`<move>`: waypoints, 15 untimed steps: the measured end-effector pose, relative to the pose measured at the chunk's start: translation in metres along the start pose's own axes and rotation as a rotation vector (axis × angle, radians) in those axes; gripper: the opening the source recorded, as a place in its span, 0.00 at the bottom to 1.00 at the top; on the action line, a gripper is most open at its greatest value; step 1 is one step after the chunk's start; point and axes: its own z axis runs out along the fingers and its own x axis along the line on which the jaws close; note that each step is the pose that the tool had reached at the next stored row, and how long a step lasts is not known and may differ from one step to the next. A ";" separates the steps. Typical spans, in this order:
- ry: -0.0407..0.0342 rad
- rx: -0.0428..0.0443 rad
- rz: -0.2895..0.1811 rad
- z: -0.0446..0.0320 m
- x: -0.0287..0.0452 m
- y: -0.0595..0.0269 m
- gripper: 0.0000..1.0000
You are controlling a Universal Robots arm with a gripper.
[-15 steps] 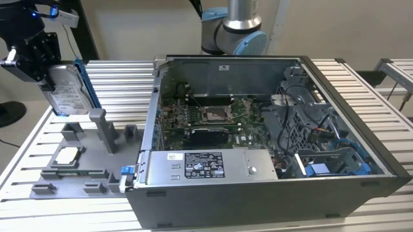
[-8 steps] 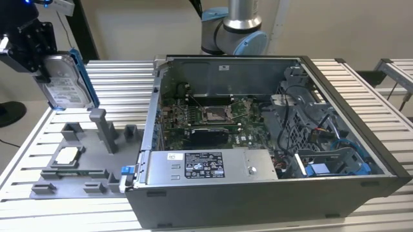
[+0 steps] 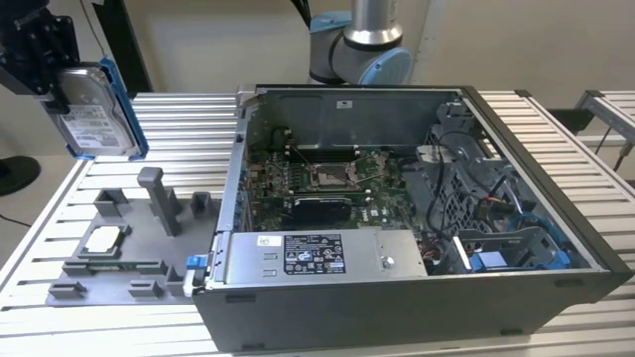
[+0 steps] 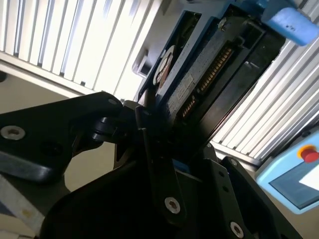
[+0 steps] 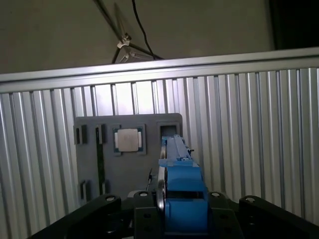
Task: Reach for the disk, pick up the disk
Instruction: 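Pick up the disk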
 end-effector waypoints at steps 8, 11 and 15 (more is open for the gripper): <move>0.0000 0.0000 0.000 -0.0252 -0.0003 0.0002 0.00; 0.0000 -0.0001 0.000 -0.0349 -0.0004 0.0003 0.00; 0.0000 0.0000 0.000 -0.0464 -0.0005 0.0004 0.00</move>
